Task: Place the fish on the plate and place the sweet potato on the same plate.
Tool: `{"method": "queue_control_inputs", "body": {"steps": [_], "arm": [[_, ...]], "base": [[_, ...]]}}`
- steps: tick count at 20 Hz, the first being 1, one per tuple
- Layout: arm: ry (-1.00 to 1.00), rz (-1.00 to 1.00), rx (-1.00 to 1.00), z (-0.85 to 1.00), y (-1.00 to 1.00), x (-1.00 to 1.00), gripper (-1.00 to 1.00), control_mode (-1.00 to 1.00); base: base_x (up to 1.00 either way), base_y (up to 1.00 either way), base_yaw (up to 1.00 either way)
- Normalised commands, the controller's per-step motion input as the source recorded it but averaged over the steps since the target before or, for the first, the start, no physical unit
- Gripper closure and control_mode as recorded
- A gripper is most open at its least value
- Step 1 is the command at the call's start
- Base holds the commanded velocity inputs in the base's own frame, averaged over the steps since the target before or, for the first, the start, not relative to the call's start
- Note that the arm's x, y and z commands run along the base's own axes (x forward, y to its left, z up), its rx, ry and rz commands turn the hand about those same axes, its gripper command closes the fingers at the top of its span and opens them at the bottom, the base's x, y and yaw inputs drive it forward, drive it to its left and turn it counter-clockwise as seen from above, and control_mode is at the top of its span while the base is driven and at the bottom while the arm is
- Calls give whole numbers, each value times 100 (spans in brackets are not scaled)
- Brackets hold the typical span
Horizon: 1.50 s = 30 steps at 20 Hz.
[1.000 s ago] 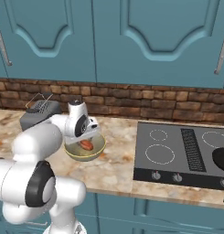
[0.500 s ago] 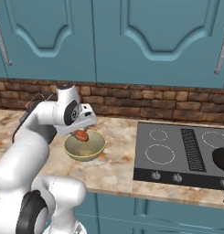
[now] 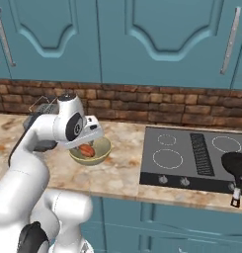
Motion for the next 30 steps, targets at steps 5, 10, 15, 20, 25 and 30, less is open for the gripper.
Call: {"method": "queue_control_inputs", "body": {"steps": [5,10,15,20,25,30], "arm": [[0,0,0,0,0,0,100,100],[0,0,0,0,0,0,100,100],[0,0,0,0,0,0,100,100],[0,0,0,0,0,0,100,100],[0,0,0,0,0,0,100,100],[0,0,0,0,0,0,100,100]], "base": [[-14,-94,0],[22,-100,-1],[1,-100,-2],[-16,-100,-8],[-33,-100,-11],[-12,-100,-8]]}}
